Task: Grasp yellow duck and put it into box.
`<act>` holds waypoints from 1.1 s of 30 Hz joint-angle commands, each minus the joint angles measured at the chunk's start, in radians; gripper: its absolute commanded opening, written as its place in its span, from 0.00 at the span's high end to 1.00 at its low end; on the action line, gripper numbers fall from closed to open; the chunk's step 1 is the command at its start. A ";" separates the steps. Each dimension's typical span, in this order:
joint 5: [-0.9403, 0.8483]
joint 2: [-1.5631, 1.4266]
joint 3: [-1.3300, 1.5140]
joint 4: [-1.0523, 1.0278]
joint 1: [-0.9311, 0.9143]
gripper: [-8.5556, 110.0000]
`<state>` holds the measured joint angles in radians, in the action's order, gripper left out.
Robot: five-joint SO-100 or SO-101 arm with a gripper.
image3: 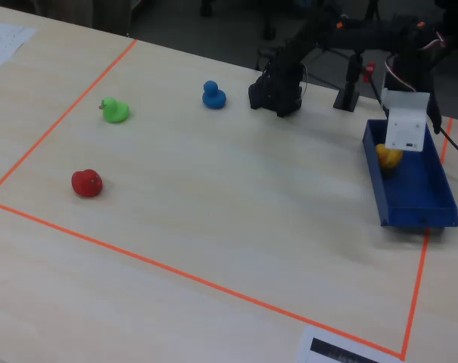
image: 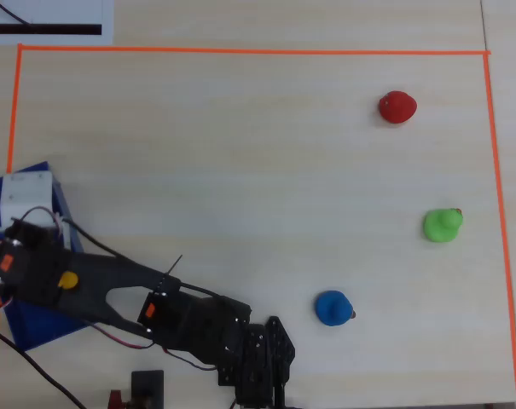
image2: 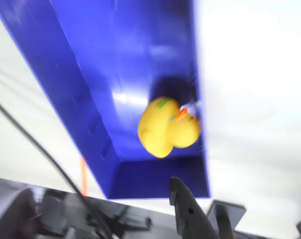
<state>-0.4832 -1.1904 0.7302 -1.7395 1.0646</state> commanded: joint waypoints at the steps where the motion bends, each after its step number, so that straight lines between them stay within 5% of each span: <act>1: -0.066 -0.229 -0.011 -0.018 -0.227 0.78; 5: -0.179 -0.382 0.103 0.038 -0.486 0.93; 15: -0.502 -0.841 1.046 0.517 -0.976 0.93; 22: -0.574 -1.216 1.704 0.770 -1.046 0.93; 33: -0.620 -1.790 2.286 0.802 -1.069 0.93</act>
<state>-1.0830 -2.8486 2.9084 -0.9511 0.0245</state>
